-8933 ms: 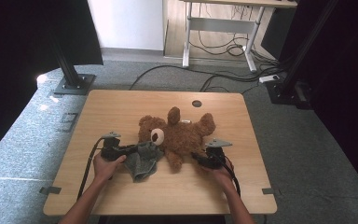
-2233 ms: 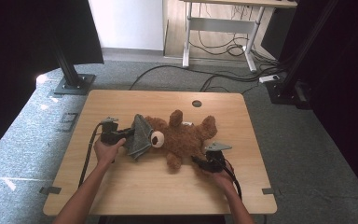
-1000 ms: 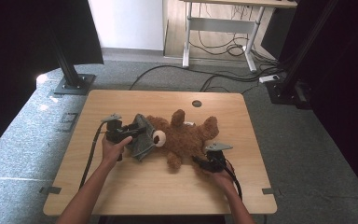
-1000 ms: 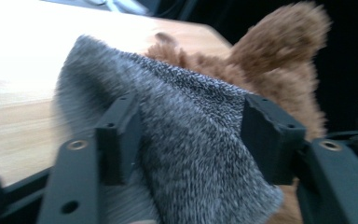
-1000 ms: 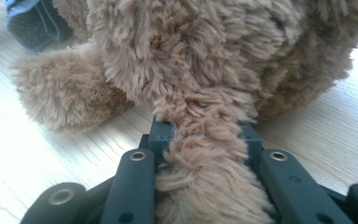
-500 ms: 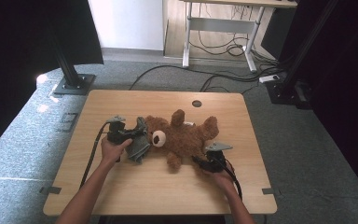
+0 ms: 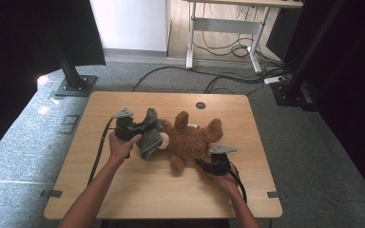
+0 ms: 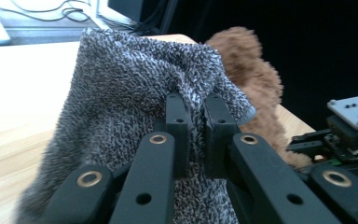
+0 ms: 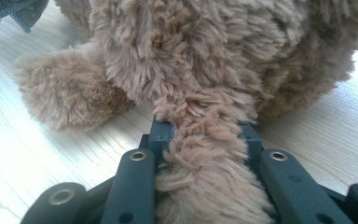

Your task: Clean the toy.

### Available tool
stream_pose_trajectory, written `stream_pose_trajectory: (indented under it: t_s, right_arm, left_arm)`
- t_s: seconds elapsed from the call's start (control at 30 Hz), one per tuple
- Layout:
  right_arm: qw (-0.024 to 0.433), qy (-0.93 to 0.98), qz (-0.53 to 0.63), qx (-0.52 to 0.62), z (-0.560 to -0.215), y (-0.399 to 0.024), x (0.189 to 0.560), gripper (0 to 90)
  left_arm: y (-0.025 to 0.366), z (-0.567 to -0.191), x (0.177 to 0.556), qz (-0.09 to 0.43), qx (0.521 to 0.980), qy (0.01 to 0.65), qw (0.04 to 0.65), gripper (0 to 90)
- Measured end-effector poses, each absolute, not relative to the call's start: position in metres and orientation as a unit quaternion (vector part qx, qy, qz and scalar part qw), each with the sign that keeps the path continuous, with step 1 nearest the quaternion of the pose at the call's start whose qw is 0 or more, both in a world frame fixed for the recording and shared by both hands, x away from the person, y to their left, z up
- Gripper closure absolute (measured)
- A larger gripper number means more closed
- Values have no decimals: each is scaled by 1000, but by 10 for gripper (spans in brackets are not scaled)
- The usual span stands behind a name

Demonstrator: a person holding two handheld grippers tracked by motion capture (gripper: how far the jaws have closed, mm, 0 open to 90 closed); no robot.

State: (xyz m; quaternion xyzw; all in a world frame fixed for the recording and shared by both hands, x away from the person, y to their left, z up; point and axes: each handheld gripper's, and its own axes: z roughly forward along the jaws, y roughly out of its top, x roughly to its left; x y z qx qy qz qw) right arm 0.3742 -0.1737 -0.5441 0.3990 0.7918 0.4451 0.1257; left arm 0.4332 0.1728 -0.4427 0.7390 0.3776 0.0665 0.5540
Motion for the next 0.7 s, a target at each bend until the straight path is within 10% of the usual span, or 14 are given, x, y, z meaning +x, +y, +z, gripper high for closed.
stream_pose_trajectory:
  t_s: [0.7]
  right_arm:
    - [123,794,446,394,-545,-172,374,687]
  left_arm:
    - [41,-448,436,35,794,330,509,819]
